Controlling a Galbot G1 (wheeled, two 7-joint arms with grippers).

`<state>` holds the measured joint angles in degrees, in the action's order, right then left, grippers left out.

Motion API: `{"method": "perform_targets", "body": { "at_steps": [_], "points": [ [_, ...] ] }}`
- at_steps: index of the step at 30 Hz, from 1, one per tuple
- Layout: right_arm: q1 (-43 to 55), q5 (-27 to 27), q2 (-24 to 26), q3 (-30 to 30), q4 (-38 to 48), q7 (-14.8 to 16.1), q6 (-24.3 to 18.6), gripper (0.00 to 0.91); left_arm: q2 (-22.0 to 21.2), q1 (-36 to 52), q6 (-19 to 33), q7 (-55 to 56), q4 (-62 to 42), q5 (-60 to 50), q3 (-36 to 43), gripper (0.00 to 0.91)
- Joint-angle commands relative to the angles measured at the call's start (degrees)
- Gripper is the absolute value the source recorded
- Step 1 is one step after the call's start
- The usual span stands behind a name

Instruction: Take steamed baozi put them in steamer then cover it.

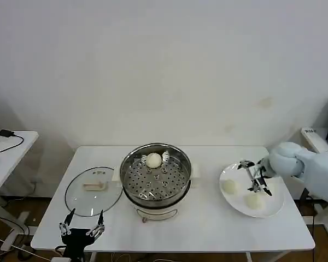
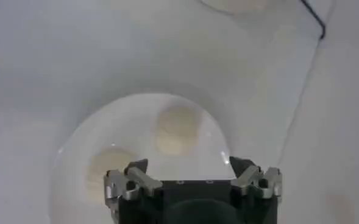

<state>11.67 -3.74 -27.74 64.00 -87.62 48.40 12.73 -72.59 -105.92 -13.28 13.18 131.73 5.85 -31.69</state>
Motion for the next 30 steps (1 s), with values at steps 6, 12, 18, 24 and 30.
{"method": "perform_targets", "body": {
  "at_steps": [6, 12, 18, 24, 30],
  "points": [
    [-7.7, 2.5, -9.4, -7.5, 13.3, 1.6, 0.2, 0.907, -0.1, -0.2, 0.0, 0.0, -0.3, -0.1, -0.3, 0.907],
    [-7.8, 2.7, -13.3, -7.4, 16.6, 1.9, 0.6, 0.907, 0.0, -0.3, -0.1, -0.1, -0.4, 0.0, -0.5, 0.907],
    [-8.4, 2.4, -15.3, -7.3, 19.0, 1.9, 0.9, 0.907, -0.1, 0.1, -0.2, 0.0, -0.6, 0.0, -0.6, 0.907],
    [-9.2, 1.8, -17.4, -8.4, 21.8, 2.4, 0.6, 0.897, -0.2, 0.1, -0.2, 0.0, -0.8, 0.1, -0.7, 0.907],
    [-9.4, 0.5, -17.8, -8.6, 22.7, 2.8, 0.8, 0.836, -0.3, 0.2, -0.2, 0.0, -0.9, 0.1, -0.8, 0.907]
  ]
}}
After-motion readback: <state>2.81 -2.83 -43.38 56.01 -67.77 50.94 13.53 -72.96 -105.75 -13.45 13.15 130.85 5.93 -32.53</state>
